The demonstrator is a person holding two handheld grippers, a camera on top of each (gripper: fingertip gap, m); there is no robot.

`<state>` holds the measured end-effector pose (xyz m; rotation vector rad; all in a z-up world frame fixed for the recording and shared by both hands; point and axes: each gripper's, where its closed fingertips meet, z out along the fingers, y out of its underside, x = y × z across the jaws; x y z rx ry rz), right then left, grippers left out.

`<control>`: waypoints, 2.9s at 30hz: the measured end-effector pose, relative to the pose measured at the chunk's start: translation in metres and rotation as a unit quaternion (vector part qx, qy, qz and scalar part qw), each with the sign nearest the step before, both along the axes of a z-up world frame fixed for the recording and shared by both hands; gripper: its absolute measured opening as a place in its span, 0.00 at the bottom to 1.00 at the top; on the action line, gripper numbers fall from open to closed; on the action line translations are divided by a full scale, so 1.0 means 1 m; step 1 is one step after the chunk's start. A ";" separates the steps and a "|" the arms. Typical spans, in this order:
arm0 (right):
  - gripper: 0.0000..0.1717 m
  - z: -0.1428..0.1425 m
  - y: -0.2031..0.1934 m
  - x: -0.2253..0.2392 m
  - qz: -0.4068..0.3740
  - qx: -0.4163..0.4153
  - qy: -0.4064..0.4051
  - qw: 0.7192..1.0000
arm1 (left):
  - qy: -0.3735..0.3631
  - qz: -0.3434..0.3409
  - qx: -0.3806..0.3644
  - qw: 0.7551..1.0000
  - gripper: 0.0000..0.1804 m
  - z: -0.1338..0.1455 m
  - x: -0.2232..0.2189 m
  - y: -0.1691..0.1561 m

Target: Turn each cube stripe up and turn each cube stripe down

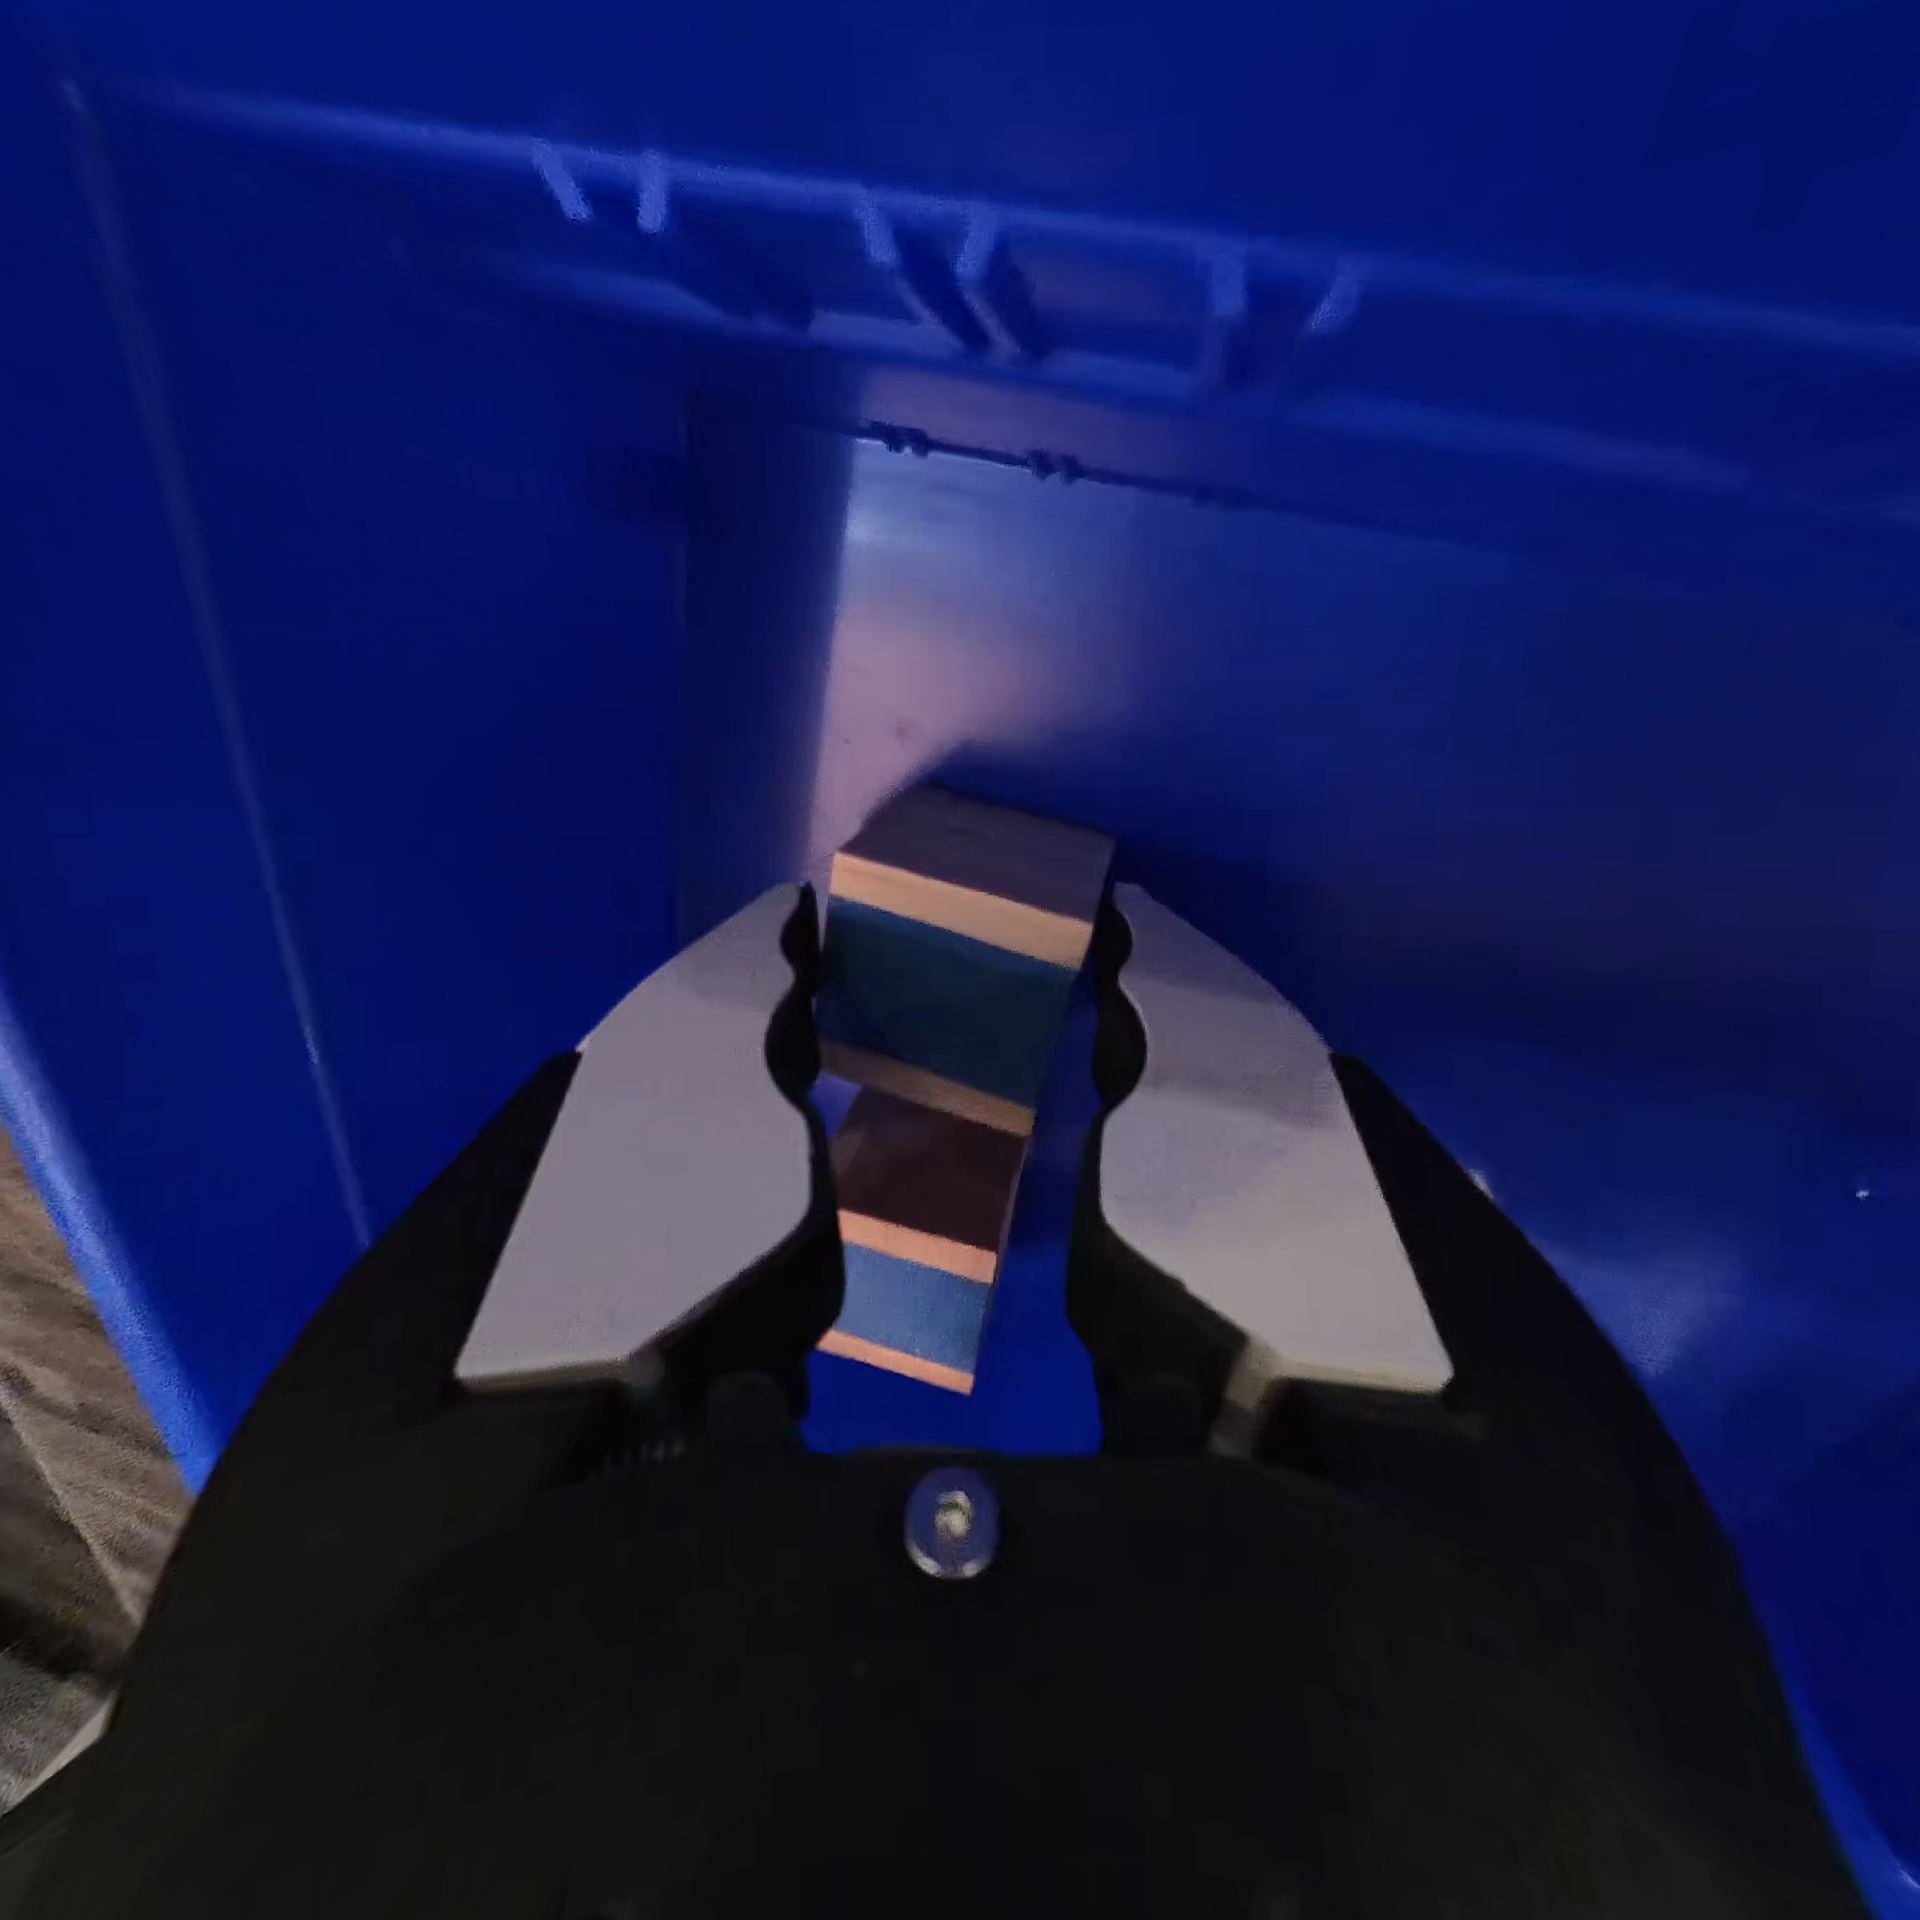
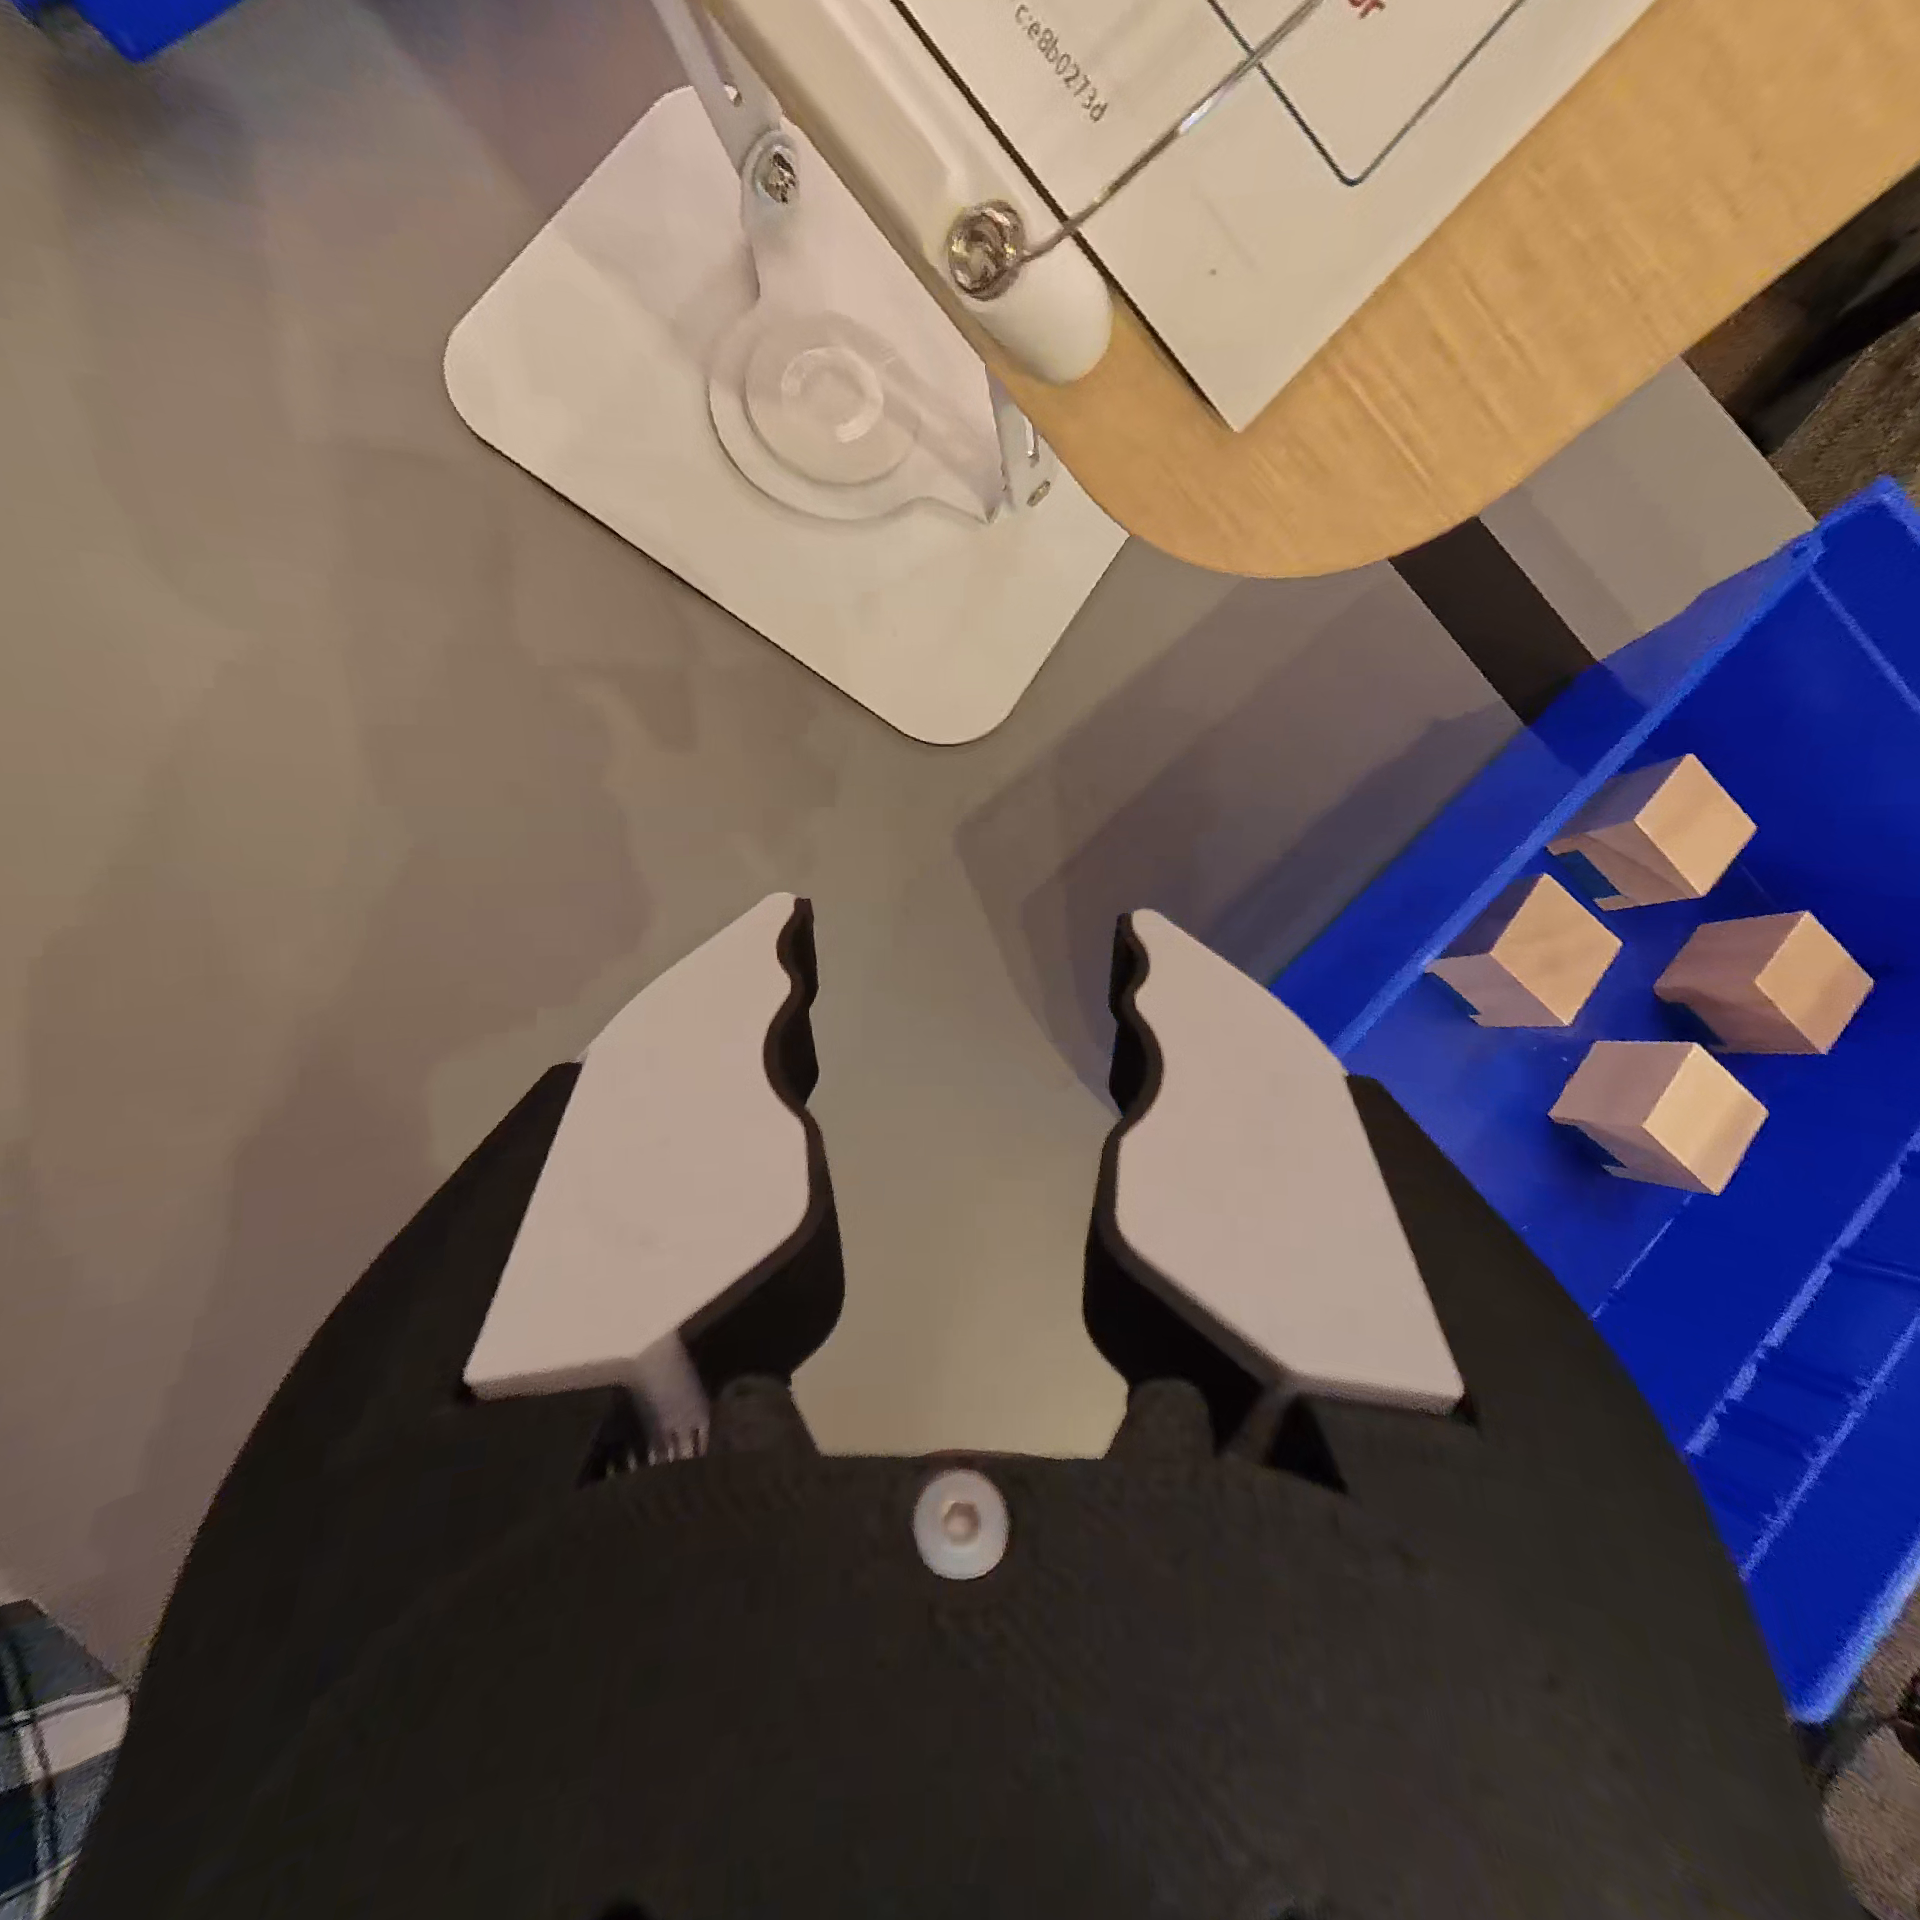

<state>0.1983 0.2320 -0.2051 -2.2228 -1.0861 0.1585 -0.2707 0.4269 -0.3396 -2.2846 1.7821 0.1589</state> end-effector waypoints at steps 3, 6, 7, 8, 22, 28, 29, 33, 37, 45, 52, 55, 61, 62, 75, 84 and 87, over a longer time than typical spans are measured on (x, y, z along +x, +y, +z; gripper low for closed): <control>0.32 0.002 -0.005 -0.011 0.015 -0.003 0.017 1.000 | -0.001 0.004 0.028 1.000 0.27 0.005 -0.001 0.004; 0.32 0.013 -0.017 -0.035 0.046 -0.006 0.068 0.997 | -0.054 0.012 0.093 0.994 0.27 0.031 0.005 0.001; 0.32 0.018 -0.024 -0.048 0.064 -0.013 0.097 0.993 | -0.085 0.016 0.121 0.989 0.27 0.045 0.009 -0.004; 0.32 0.025 -0.030 -0.063 0.082 -0.023 0.132 0.988 | -0.111 0.016 0.148 0.983 0.27 0.059 0.012 -0.012; 0.44 0.098 -0.074 -0.213 0.232 -0.194 0.511 0.804 | -0.355 -0.176 0.416 0.818 0.27 0.248 0.173 -0.243; 0.49 0.108 -0.105 -0.233 0.280 -0.250 0.558 0.740 | -0.394 -0.259 0.428 0.771 0.27 0.264 0.243 -0.304; 0.49 0.110 -0.111 -0.234 0.289 -0.254 0.561 0.733 | -0.394 -0.266 0.427 0.769 0.27 0.263 0.251 -0.309; 0.30 0.123 -0.129 -0.228 0.322 -0.251 0.582 0.703 | -0.412 -0.283 0.417 0.759 0.27 0.257 0.274 -0.323; 0.27 0.122 -0.132 -0.217 0.318 -0.229 0.567 0.725 | -0.429 -0.275 0.405 0.759 0.27 0.254 0.282 -0.324; 0.27 0.103 -0.055 -0.112 0.142 -0.109 0.438 0.881 | -0.390 -0.250 0.419 0.781 0.16 0.248 0.258 -0.301; 0.27 0.051 0.054 0.076 -0.132 -0.052 0.223 0.964 | -0.385 -0.220 0.411 0.797 0.00 0.239 0.240 -0.283; 0.27 0.009 0.069 0.115 -0.192 -0.100 0.147 0.965 | -0.378 -0.216 0.404 0.804 0.00 0.232 0.241 -0.278; 0.28 -0.088 0.087 0.143 -0.251 -0.187 -0.013 0.949 | -0.363 -0.218 0.392 0.817 0.00 0.215 0.245 -0.279; 0.28 -0.099 0.089 0.144 -0.257 -0.200 -0.030 0.945 | -0.360 -0.216 0.390 0.819 0.00 0.213 0.244 -0.279; 0.44 -0.081 0.102 0.162 -0.300 -0.168 -0.063 0.937 | -0.319 -0.171 0.391 0.846 0.06 0.209 0.199 -0.261; 0.32 0.008 0.042 0.102 -0.176 -0.008 -0.018 0.984 | -0.087 -0.056 0.389 0.915 0.25 0.190 0.037 -0.134; 0.30 0.005 0.029 0.078 -0.147 0.001 0.004 0.989 | -0.002 -0.018 0.308 0.951 0.33 0.150 -0.011 -0.090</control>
